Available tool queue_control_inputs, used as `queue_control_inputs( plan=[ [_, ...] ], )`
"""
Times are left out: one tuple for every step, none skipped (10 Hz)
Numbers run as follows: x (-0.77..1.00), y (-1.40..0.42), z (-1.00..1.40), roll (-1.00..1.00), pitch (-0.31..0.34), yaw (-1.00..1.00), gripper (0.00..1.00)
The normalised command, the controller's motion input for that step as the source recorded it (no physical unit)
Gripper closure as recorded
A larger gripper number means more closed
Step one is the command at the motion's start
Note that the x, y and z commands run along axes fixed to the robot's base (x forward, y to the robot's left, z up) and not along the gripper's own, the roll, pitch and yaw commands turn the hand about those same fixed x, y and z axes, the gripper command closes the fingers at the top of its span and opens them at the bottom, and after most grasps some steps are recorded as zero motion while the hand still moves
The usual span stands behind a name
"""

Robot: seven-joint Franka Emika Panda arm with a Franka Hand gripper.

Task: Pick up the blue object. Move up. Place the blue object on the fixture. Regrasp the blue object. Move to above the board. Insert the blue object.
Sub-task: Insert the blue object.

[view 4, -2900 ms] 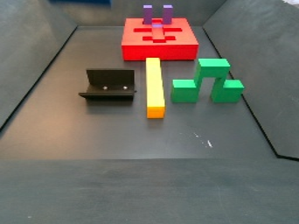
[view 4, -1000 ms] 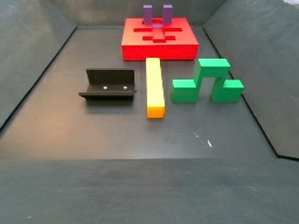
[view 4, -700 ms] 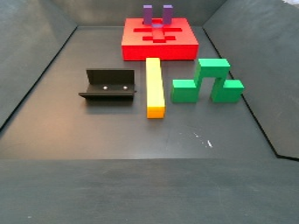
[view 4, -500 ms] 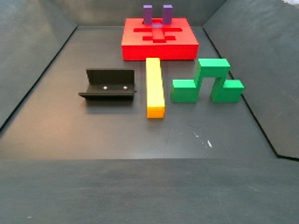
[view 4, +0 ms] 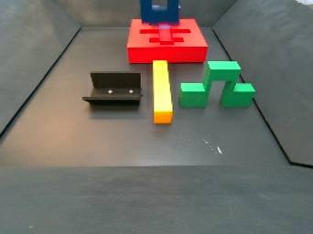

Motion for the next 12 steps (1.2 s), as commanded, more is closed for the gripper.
queue_control_inputs(
  plan=[
    [-0.03,0.0,-0.31,-0.01,0.0,0.0,1.0],
    [-0.02,0.0,-0.21,0.0,-0.016,0.0,1.0],
    [0.0,0.0,-0.28,-0.06,-0.074,0.0,1.0],
    [0.0,0.0,-0.3,-0.1,-0.099,0.0,1.0],
    [0.0,0.0,-0.28,-0.11,-0.096,0.0,1.0],
    [0.0,0.0,-0.23,-0.1,-0.074,0.0,1.0],
    [0.0,0.0,-0.15,-0.07,-0.053,0.0,1.0],
    [0.0,0.02,-0.13,-0.11,-0.079,0.0,1.0],
    [0.0,0.04,-0.13,-0.13,-0.111,0.0,1.0],
    [-0.02,0.07,-0.1,-0.17,-0.127,0.0,1.0],
    [-0.09,0.1,-0.04,-0.2,-0.159,0.01,1.0],
    [-0.13,0.08,0.0,-0.21,-0.169,0.02,1.0]
  ],
)
